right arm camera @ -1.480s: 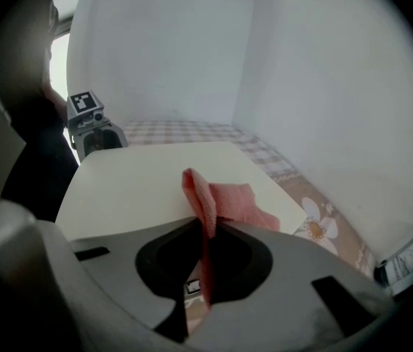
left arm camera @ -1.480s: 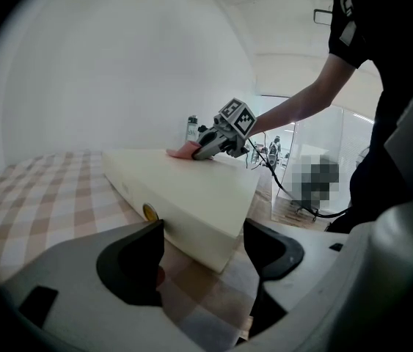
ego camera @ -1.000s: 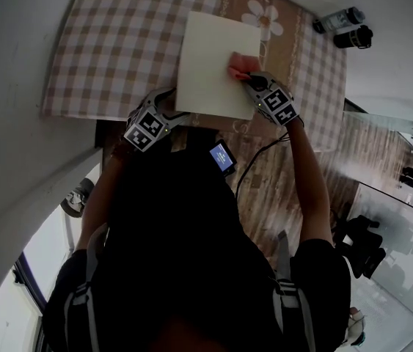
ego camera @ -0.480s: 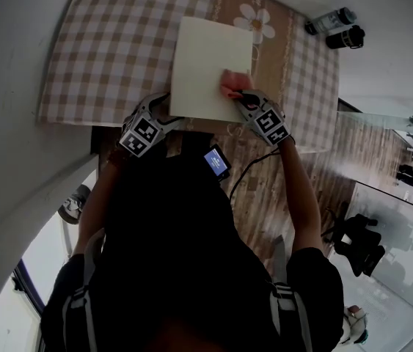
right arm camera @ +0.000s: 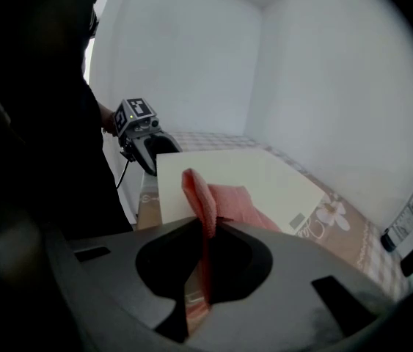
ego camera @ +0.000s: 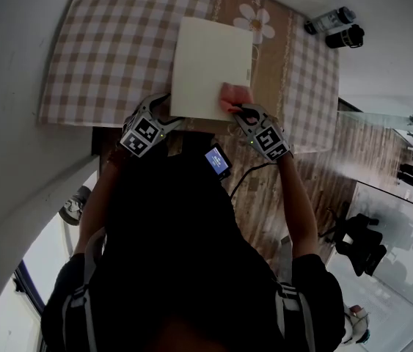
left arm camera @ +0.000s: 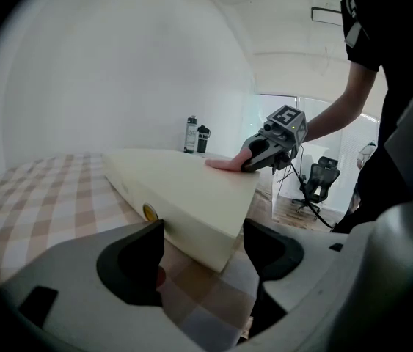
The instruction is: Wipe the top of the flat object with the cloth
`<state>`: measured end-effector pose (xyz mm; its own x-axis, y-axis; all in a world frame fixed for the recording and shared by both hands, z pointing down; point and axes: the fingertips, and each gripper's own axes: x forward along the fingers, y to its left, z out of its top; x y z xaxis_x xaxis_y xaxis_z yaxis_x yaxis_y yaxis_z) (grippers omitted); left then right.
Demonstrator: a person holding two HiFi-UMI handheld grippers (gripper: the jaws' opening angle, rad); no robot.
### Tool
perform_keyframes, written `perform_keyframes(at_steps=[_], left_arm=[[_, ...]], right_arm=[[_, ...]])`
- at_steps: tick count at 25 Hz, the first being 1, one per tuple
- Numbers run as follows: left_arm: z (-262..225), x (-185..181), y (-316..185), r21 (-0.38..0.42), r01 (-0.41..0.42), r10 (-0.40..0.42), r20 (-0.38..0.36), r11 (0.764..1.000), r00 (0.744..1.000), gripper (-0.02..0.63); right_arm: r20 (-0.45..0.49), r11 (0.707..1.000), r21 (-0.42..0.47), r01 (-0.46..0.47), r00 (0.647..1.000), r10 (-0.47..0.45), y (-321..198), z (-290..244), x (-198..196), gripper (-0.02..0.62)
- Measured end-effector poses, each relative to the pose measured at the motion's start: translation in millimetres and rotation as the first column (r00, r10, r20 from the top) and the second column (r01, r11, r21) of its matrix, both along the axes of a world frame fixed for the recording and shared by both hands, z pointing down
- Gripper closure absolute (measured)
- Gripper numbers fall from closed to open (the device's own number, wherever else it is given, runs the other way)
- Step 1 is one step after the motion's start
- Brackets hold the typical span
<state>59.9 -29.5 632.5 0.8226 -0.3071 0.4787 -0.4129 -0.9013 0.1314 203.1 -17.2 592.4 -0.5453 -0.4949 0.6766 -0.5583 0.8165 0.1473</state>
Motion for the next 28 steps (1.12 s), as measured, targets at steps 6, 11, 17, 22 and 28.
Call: perform_keyframes(at_steps=[6,11,17,22,28], left_arm=[[-4,2,-9,0.002,-0.007,0.007,0.003,1.0,1.0,0.259],[-4,3,-9,0.003,-0.01,0.01,0.001,1.0,1.0,0.261],[-22,-5,-3,0.019,-0.039,0.04,-0.057,0.999,0.998,0.281],[-94,-22,-14,0.044,0.027,-0.015,-0.257,0.999,0.966,0.282],[-175,-30,-67,0.226,0.256,-0.16,-0.369,0.94,0.915,0.461]], right_arm=[[0.012,0.999,0.038,-0.035,0.999,0.034,4,-2,2,0.578],[0.038,0.996,0.06,-0.06,0.998,0.057,18,-3,2,0.578],[0.197,0.99,0.045,-0.13,0.973,0.119,39,-23,-21,0.578],[0.428,0.906,0.222,-0.359,0.871,0.241,5,-106,-33,0.578],[0.53,0.735,0.404,-0.544,0.794,0.297,-55,-165,-55,0.578]])
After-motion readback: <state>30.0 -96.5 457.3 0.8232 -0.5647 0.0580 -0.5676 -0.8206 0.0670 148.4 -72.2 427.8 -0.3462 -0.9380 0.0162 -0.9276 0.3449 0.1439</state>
